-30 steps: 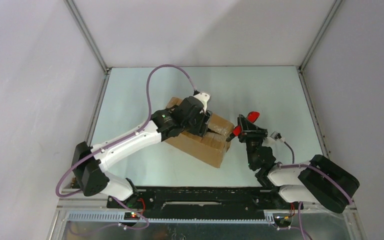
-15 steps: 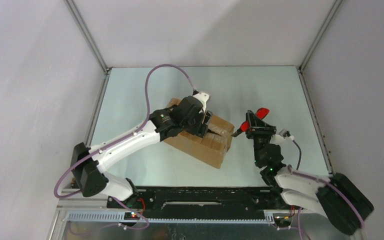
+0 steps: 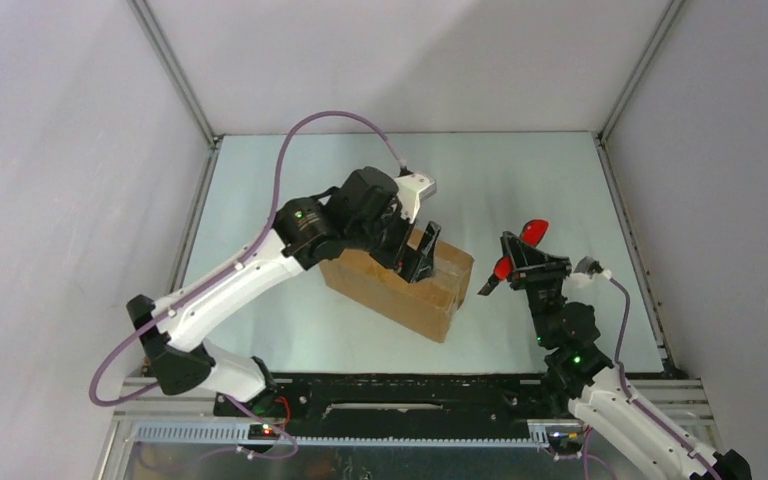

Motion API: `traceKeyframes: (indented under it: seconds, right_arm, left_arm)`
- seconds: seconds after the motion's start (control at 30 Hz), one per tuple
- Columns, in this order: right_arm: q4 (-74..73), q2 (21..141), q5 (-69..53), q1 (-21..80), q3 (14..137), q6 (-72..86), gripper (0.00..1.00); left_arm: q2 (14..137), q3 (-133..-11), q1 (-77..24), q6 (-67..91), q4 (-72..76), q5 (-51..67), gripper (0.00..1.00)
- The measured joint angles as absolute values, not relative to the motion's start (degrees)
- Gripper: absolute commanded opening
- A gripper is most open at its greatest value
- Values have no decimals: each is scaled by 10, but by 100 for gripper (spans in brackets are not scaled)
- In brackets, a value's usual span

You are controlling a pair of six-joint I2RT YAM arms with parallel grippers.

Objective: Unpack the express box
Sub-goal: Cut the express box at the center of the board, then adjust the knife.

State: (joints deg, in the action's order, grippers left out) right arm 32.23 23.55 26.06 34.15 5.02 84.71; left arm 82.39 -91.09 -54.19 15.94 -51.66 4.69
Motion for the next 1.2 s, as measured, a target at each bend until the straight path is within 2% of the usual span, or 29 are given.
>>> traceKeyframes:
  seconds: [0.27,0.47,0.6,0.7,0.8,0.9,1.1,1.17,1.2]
  right_arm:
    - [318,339,149,343,177,781,0]
    - [306,353,104,361,251,699,0]
    - [325,364,113,420,276,632,0]
    - [357,382,133,467,277,583,0]
    - [373,402,157,498,277,554,0]
    - [377,414,181,512,277,534,0]
    - [415,415,201,521,286,533,0]
    - [422,415,203,522,289,535,0]
    - [420,414,206,522,289,534,0]
  left_arm:
    - [782,-881,-542,192,-412,253,100]
    - [754,-757,-541,316,-238,367,100]
    - [722,-599,-541,514,6,361,100]
    - [721,-529,-544,625,138,323,99]
    - [721,-501,-555,695,238,280,91]
    - [721,-496,-568,734,315,255,75]
    - [728,-487,-573,766,379,237,22]
    - [736,-487,-572,770,389,238,1]
    - [740,-487,-572,771,395,239,0]
